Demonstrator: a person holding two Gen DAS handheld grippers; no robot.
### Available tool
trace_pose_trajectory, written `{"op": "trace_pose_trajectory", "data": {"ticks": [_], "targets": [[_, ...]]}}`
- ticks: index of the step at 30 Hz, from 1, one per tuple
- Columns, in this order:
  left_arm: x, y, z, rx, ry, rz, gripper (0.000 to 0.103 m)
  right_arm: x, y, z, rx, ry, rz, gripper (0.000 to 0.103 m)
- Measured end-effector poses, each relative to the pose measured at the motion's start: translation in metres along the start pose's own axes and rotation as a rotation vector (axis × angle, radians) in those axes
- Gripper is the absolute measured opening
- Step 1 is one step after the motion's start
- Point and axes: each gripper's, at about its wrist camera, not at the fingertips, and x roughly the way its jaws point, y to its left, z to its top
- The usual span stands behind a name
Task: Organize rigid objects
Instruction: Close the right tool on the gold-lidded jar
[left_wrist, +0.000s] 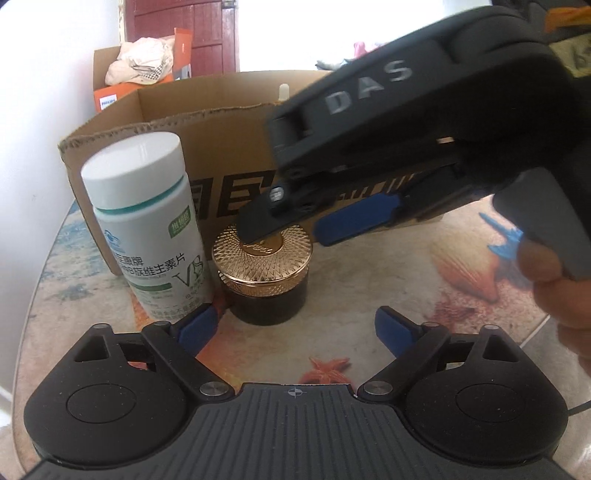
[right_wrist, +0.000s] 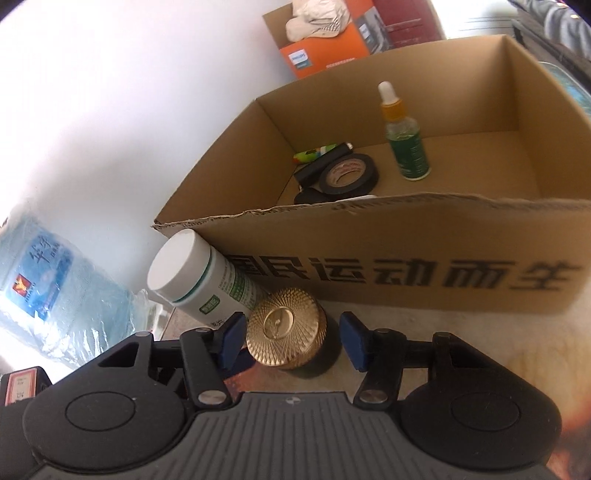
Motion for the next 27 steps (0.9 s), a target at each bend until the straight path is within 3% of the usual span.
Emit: {"op": "trace_pose_trajectory", "data": {"ticks": [4, 12, 27], "targets": [[0.003, 0.003, 0.003, -0.02, -0.024, -0.01, 0.084, 0.013, 0.001, 0.002, -0.007, 0.027, 0.009, 0.059], [0.0, 0.008, 0.001, -0.04, -0.037, -0.027, 0.082, 0.018, -0.006, 0.003, 0.003, 0.046, 0.025, 0.059], [0.002, -0.03, 0.007, 0.063, -0.015, -0.161, 0.081, -0.031, -0.05, -0.022, 0.123, 0.007, -0.015, 0.059]]}}
